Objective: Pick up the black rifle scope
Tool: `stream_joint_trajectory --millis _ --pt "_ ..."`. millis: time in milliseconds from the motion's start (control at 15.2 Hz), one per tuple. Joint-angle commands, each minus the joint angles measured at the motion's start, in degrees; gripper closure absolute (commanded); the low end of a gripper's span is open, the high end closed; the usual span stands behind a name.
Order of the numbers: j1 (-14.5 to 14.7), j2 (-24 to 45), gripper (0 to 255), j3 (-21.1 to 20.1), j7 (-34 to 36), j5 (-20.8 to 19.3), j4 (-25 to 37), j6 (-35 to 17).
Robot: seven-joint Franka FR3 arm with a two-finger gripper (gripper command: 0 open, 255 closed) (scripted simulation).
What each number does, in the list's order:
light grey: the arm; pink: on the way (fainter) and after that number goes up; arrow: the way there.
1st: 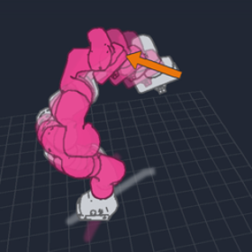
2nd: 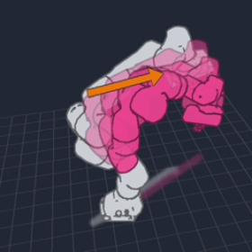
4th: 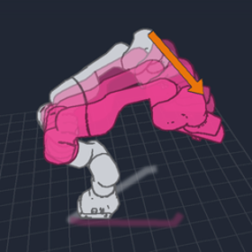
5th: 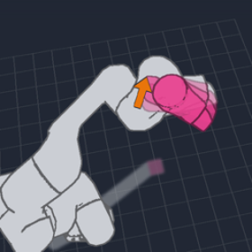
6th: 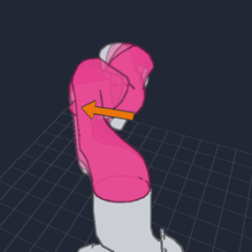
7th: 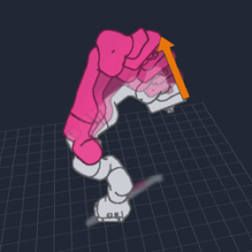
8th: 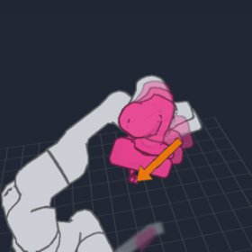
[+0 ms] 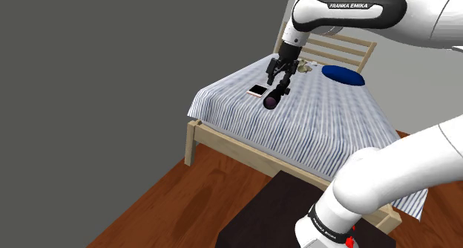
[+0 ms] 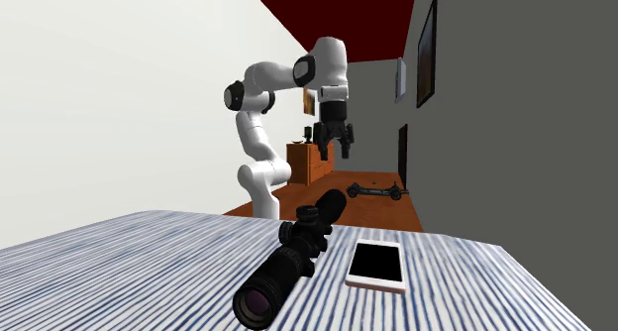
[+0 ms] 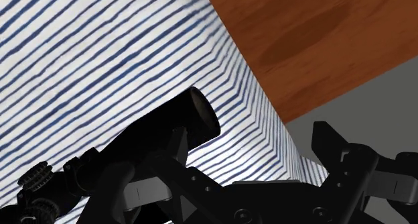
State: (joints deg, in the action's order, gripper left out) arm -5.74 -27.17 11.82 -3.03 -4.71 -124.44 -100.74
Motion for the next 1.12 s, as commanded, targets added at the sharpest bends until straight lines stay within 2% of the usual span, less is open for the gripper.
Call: stream_joint_trajectory --millis 0,528,1056 --pt "-0.7 3.3 0 1.7 -1.4 -0.4 2.2 -1.0" --pt "-3.3 17.2 0 8.3 -7.6 0.5 14.2 -2.2" --pt "-7.7 33.2 0 13.7 -14.4 5.4 30.3 -0.7"
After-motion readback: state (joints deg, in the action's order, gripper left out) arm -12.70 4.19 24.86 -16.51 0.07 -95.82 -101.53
